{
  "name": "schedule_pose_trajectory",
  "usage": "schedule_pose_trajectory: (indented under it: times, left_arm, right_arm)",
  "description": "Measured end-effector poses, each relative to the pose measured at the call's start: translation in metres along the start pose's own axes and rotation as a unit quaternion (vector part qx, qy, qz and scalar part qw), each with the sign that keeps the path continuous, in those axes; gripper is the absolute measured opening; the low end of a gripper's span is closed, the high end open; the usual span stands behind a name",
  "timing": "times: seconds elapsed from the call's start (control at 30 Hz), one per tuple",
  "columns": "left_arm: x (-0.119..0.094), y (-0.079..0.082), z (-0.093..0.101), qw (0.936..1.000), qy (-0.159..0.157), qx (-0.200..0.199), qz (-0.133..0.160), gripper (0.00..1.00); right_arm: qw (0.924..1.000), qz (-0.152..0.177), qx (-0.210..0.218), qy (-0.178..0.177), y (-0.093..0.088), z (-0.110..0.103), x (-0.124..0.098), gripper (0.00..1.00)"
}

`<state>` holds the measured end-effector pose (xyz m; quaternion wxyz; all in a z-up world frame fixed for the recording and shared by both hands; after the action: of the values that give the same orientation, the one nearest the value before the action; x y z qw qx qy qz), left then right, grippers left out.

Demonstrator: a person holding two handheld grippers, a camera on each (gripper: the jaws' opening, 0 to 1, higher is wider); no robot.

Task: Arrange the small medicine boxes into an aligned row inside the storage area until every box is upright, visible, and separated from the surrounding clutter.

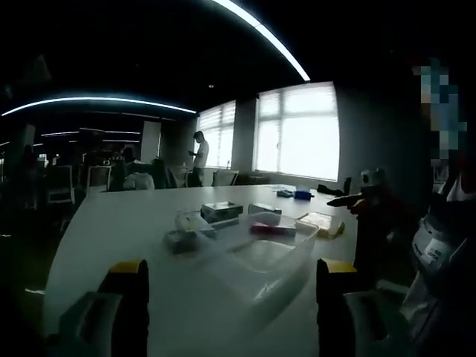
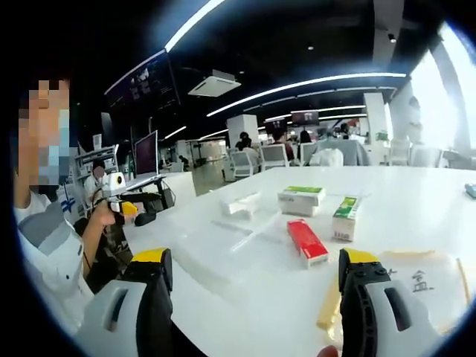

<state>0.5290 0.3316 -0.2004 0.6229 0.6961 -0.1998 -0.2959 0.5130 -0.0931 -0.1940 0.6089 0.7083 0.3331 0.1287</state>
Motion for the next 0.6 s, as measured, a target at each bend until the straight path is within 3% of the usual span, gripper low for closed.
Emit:
schedule_pose_trajectory:
  times: [0.23, 0.27, 0.43, 0.6]
  left_arm:
    - [0.0, 0.001, -0.004, 0.9998, -0.003, 0.01, -0.014, 0.93]
    - [-0.004, 0.002, -0.01, 0.9993, 0.012, 0.027, -0.023, 0.93]
    - [-0.012, 0.01, -0.013, 0.9993, 0.016, 0.03, -0.015, 0.93]
    - [-0.013, 0.016, -0.012, 0.9988, 0.01, 0.044, -0.015, 0.93]
  right_arm:
    - [1.0, -0.003, -0.001, 0.008, -0.001, -0.006, 0.002, 0.91]
    - [1.0, -0.004, 0.0, 0.008, -0.001, -0.006, 0.002, 0.9]
    - [0.9998, -0.012, -0.015, 0.008, -0.001, -0.013, 0.0, 0.9]
    - [0.9999, -0.007, -0.012, -0.005, -0.002, -0.005, -0.007, 0.9]
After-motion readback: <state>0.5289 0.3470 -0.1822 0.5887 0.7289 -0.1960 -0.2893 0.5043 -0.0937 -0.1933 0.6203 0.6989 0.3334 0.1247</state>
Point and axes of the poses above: the point that each gripper's makers call its tool centre point, and the gripper's own axes: x roughly forward along the fingers, z roughly to its right, y roughly out of its top, the point moved 5 cm from there along -x, roughly backward along the fingers, and after that the axes turned 6 degrees about x, right-handed, at the moved point
